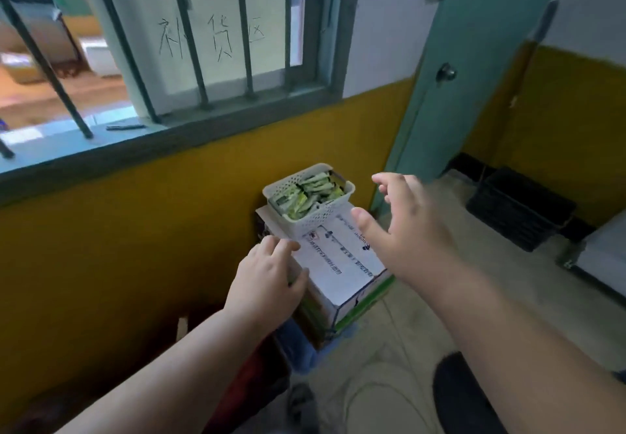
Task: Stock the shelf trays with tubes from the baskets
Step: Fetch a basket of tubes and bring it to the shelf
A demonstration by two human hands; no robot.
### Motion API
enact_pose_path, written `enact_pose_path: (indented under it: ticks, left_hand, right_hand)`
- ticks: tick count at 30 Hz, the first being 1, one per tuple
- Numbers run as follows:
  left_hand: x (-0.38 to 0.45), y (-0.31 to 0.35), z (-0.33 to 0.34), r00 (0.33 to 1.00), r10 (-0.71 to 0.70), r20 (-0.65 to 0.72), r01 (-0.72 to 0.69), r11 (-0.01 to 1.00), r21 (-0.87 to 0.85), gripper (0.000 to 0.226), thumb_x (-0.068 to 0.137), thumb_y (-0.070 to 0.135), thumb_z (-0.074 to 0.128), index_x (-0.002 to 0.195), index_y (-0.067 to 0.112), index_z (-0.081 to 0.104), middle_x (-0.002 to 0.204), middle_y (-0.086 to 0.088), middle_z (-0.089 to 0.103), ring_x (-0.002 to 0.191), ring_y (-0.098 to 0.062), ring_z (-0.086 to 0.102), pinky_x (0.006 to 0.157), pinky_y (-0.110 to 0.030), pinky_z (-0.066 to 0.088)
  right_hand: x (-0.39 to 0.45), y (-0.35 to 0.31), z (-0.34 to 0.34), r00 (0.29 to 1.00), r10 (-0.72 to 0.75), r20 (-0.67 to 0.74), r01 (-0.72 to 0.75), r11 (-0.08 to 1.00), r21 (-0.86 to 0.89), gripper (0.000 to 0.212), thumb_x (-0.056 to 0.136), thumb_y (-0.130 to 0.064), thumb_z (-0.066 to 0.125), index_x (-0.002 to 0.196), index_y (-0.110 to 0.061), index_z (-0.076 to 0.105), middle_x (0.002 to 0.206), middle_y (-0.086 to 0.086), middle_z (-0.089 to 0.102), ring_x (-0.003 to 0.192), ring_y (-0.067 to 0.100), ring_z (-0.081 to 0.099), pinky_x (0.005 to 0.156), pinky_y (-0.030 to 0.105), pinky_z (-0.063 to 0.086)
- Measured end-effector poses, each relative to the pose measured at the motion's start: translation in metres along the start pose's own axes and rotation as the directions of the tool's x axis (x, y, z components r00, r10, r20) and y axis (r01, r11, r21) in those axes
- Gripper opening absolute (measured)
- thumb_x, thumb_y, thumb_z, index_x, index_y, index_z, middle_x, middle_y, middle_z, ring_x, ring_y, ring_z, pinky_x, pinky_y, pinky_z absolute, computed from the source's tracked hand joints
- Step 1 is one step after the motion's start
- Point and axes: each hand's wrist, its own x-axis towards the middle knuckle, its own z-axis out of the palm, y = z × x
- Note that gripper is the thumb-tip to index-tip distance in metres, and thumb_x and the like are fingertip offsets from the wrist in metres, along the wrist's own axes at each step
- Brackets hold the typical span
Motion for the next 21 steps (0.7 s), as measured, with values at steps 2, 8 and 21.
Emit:
enact_pose_path:
  ticks: [2,8,21]
  left_hand:
    - [0.037,-0.005,0.018,0.999,-0.052,-0.013,0.052,0.998,-0.019,0.045,0.091,0.047,0.051,0.13,0.026,0.049,0.125,0.005,0.048,0.116,-0.016,0.048,0.095,-0.029,0.042]
    - [0.128,-0.013,0.048,0.985,-0.17,-0.007,0.17,0.985,-0.036,0.042,0.092,0.048,0.048,0.127,0.025,0.048,0.124,0.003,0.05,0.115,-0.018,0.049,0.092,-0.032,0.043]
    - [0.214,-0.043,0.136,0.692,-0.722,-0.026,0.722,0.691,0.041,0.07,0.083,0.066,0.051,0.137,0.025,0.036,0.124,-0.005,0.043,0.11,-0.025,0.051,0.084,-0.039,0.048]
  right_hand:
    - [0.034,0.021,0.014,1.0,-0.011,0.025,0.012,1.0,-0.023,0.053,0.09,-0.053,0.049,0.134,-0.025,0.04,0.127,0.0,0.046,0.112,0.015,0.045,0.09,0.04,0.047]
    - [0.129,0.067,0.027,0.995,-0.06,0.078,0.063,0.998,-0.032,0.056,0.089,-0.054,0.048,0.135,-0.024,0.041,0.127,-0.002,0.046,0.113,0.014,0.046,0.092,0.04,0.047]
    - [0.289,0.2,0.175,0.865,-0.188,0.465,0.197,0.98,0.029,0.086,0.081,-0.071,0.05,0.148,-0.024,0.023,0.142,0.001,0.038,0.131,0.021,0.037,0.104,0.04,0.039]
